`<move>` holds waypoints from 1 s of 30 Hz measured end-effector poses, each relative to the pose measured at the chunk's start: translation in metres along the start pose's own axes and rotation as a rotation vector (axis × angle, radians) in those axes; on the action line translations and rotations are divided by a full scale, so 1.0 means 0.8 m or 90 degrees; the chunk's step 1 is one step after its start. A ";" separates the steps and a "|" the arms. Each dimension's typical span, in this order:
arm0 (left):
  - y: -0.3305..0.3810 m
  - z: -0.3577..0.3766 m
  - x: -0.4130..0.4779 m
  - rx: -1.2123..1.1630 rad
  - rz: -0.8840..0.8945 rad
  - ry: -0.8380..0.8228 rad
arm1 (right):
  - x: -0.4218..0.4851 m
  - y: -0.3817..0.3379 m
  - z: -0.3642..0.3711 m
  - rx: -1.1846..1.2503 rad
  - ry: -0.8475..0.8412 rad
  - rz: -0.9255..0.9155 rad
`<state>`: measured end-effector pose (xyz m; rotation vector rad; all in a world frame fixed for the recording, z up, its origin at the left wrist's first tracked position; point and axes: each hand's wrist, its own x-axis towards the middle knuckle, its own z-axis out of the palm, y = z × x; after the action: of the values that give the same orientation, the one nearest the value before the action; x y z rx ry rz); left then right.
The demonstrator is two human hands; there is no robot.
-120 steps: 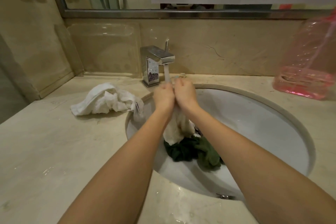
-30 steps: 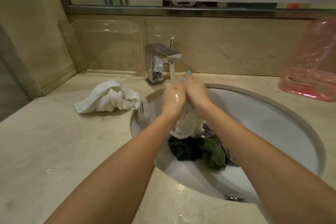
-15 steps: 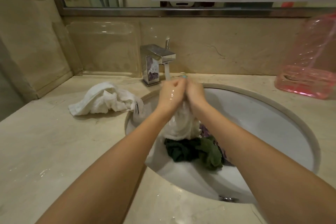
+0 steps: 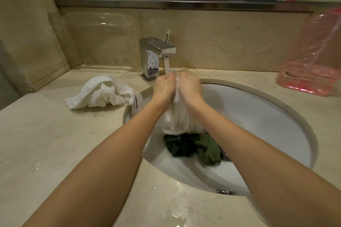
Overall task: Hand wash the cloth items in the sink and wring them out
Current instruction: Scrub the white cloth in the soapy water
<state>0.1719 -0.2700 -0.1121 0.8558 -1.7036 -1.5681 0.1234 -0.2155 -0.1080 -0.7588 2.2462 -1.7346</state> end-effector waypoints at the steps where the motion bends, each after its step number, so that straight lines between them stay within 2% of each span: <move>1: -0.003 -0.008 0.008 0.000 -0.018 0.007 | -0.008 -0.004 0.009 0.000 -0.025 -0.030; 3: -0.004 -0.020 0.013 0.031 -0.036 0.025 | -0.015 -0.008 0.021 -0.019 -0.073 -0.065; 4: -0.004 -0.021 0.011 -0.001 -0.053 0.033 | -0.011 -0.006 0.021 -0.029 -0.074 -0.069; 5: -0.002 -0.019 0.007 -0.043 -0.033 0.021 | -0.004 -0.003 0.017 -0.033 -0.060 -0.061; 8: -0.001 -0.001 -0.006 -0.016 0.005 -0.031 | 0.015 0.012 -0.005 -0.046 -0.014 -0.002; 11: -0.007 0.006 -0.008 0.019 0.046 -0.029 | 0.018 0.012 -0.022 -0.015 -0.054 -0.004; 15: -0.013 -0.012 0.005 0.004 -0.093 -0.098 | 0.020 0.003 -0.025 0.082 -0.141 0.008; 17: -0.013 -0.021 0.008 -0.026 -0.083 -0.138 | 0.027 0.008 -0.021 0.049 -0.165 -0.038; 19: -0.012 -0.025 0.008 0.055 -0.068 -0.157 | 0.031 0.013 -0.022 0.007 -0.155 -0.060; 21: -0.012 -0.030 0.010 0.077 -0.064 -0.136 | 0.038 0.021 -0.028 0.039 -0.166 -0.032; 24: -0.009 -0.034 0.013 0.000 0.005 -0.116 | 0.043 0.030 -0.044 0.203 -0.274 0.071; 26: -0.006 -0.037 0.014 -0.048 0.022 -0.096 | 0.043 0.032 -0.052 0.244 -0.344 0.115; 28: -0.005 -0.040 0.015 -0.080 0.003 -0.108 | 0.044 0.032 -0.054 0.248 -0.315 0.142; 30: -0.008 -0.040 0.015 -0.048 -0.007 -0.142 | 0.050 0.036 -0.055 0.296 -0.183 0.140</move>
<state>0.1919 -0.2981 -0.1160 0.6743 -1.7820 -1.7795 0.0618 -0.1938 -0.1169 -0.5859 1.5877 -1.8041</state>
